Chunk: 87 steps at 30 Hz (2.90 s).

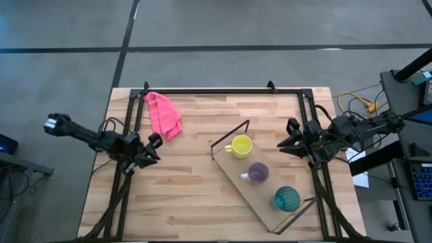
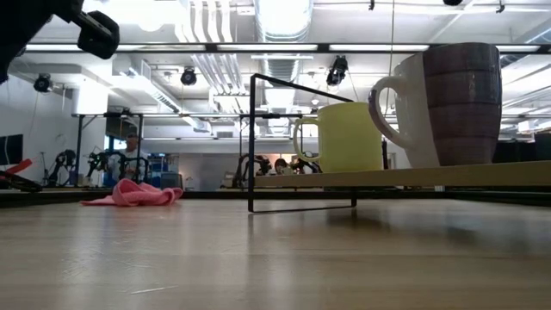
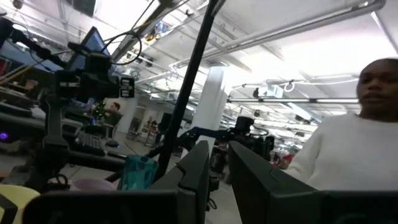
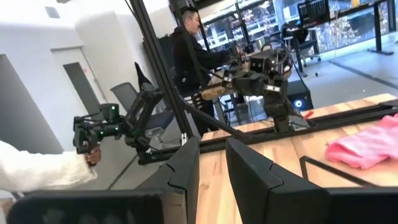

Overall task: Stack small to large cups/mugs on shelf
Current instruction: Return to Home Position

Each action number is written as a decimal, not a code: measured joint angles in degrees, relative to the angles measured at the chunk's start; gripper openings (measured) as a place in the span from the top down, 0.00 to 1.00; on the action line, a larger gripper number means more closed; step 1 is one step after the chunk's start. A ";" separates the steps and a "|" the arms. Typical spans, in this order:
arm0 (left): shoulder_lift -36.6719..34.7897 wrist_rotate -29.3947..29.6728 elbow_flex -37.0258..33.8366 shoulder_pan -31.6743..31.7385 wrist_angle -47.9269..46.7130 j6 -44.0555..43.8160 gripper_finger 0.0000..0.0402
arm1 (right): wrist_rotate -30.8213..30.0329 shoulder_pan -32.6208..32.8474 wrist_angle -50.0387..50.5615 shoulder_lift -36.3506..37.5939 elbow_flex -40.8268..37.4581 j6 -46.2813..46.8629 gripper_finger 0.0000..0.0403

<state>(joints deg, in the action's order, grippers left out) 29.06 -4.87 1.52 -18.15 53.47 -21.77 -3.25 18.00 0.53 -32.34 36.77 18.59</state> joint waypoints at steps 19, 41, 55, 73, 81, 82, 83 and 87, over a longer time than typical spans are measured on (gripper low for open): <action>-4.18 -16.11 -0.43 12.18 -5.57 -11.92 0.88 | 2.12 0.26 4.02 12.16 -3.59 -2.98 0.82; -16.95 -14.79 -1.12 12.22 -14.15 -10.27 0.88 | 2.10 0.26 1.50 32.52 -19.17 -1.66 0.81; -23.39 -14.79 -1.20 12.22 -20.41 -7.46 0.88 | 3.63 0.25 0.44 32.33 -23.04 -1.01 0.81; -27.61 -19.89 -1.07 12.22 -27.06 -7.50 0.88 | 3.65 0.26 -9.10 32.33 -31.37 1.05 0.82; -27.58 -26.40 -1.11 12.20 -27.08 -7.40 0.88 | 3.59 0.26 -15.20 32.29 -36.36 1.67 0.80; -27.58 -26.40 -1.11 12.20 -27.07 -7.39 0.88 | 3.52 0.26 -15.28 32.16 -36.36 1.99 0.80; -27.58 -26.40 -1.11 12.20 -27.04 -7.36 0.88 | 3.42 0.26 -15.60 32.17 -36.36 2.02 0.80; -27.21 -26.44 -1.22 12.20 -27.15 -2.57 0.88 | 3.37 0.26 -16.16 32.30 -36.32 1.15 0.81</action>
<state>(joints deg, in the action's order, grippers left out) 1.85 -31.31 0.30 -5.96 26.33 -24.35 0.12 18.26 -15.63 -0.04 0.45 19.74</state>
